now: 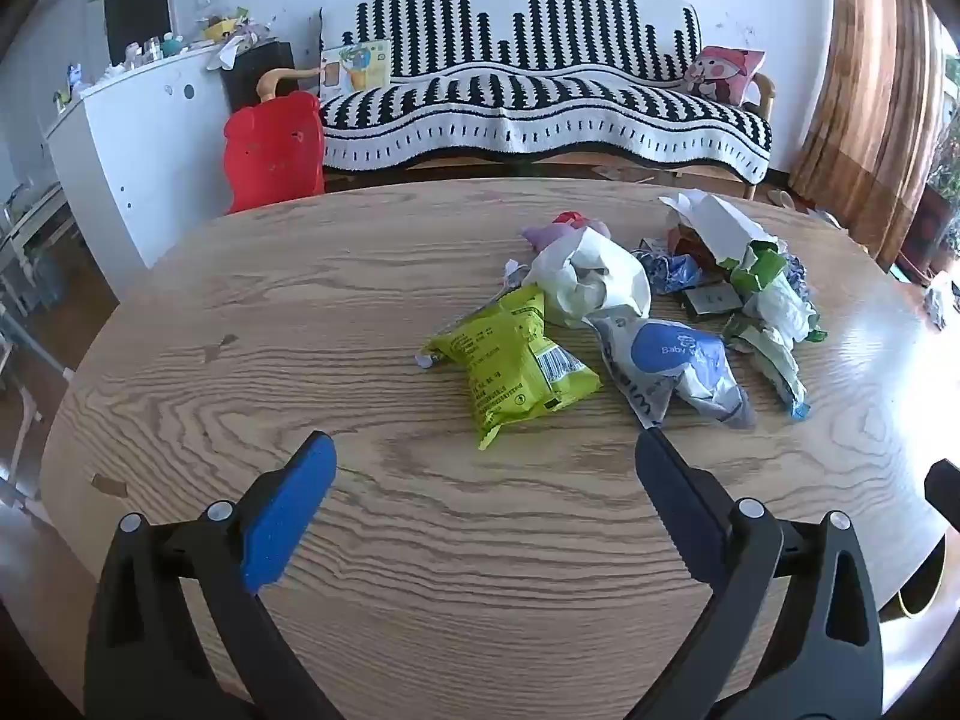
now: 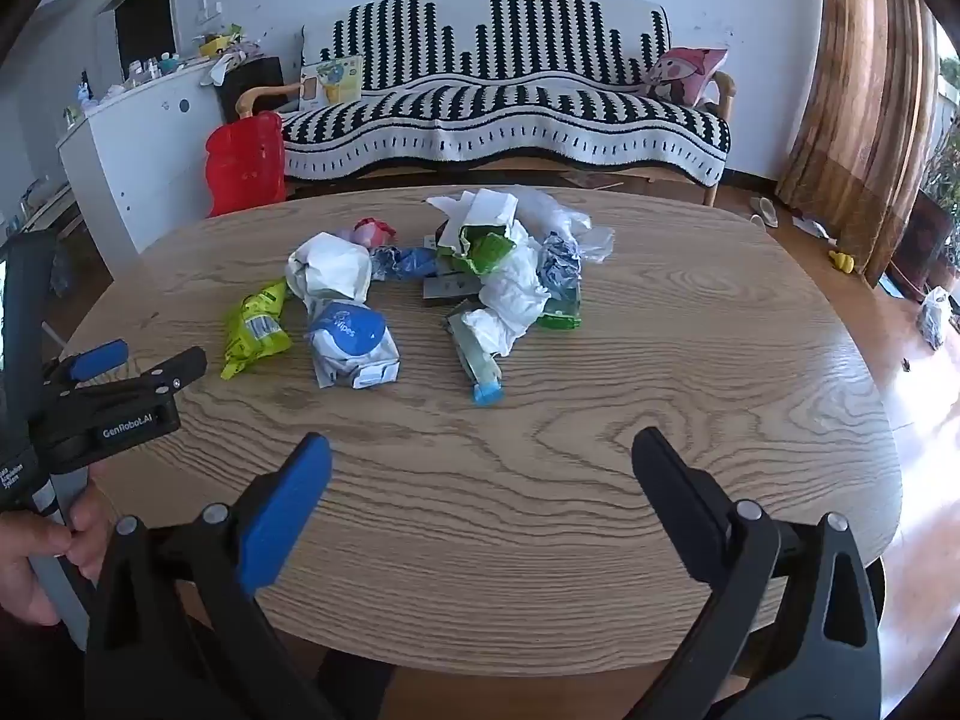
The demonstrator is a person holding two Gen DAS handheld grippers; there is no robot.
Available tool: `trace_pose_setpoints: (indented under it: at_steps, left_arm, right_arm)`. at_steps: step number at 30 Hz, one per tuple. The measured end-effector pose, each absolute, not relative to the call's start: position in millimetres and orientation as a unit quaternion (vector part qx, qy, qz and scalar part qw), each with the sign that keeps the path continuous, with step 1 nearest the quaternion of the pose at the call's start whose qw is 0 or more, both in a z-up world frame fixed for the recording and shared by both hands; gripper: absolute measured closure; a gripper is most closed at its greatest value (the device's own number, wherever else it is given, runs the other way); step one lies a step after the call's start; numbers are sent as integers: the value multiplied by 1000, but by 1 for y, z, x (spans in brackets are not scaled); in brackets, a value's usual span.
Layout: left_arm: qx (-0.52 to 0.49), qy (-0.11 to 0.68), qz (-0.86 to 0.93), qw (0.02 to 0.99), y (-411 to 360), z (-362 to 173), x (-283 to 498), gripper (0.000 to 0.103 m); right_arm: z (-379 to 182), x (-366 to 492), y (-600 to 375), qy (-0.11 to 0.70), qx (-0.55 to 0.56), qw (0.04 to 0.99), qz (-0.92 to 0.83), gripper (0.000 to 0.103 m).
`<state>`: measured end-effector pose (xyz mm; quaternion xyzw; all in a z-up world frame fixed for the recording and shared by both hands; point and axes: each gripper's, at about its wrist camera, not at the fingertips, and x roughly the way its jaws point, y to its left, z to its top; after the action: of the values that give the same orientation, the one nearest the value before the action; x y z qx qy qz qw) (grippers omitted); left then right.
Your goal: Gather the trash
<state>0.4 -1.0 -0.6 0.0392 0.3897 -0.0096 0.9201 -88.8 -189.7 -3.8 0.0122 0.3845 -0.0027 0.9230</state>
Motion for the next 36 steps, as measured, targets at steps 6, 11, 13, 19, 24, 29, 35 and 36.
trace_pose_setpoints:
  at_steps: [6,11,13,19,24,29,35,36]
  left_arm:
    - [36,391,-11,920,-2,-1,1,6]
    - [37,389,-11,920,-3,-1,1,6]
    - [35,390,-11,920,1,1,0,6]
    - [35,390,-10,920,0,1,-2,6]
    - [36,390,-10,920,0,1,-2,6]
    - [37,390,-11,920,0,1,-2,6]
    - [36,390,-11,920,0,1,-2,6]
    - [37,390,-11,920,0,1,-2,6]
  right_arm:
    - [-5,-86,-192,383,16,923,-2,6]
    - [-3,-91,-188,382,17,924,-1,6]
    - [-3,-93,-185,382,16,924,-1,6]
    - [-3,-89,-189,382,19,924,0,6]
    - [-3,-89,-190,382,21,924,1,6]
    - [-2,-89,-190,383,21,924,1,6]
    - [-4,-88,-190,381,21,924,1,6]
    - [-4,-87,-192,381,22,924,1,6]
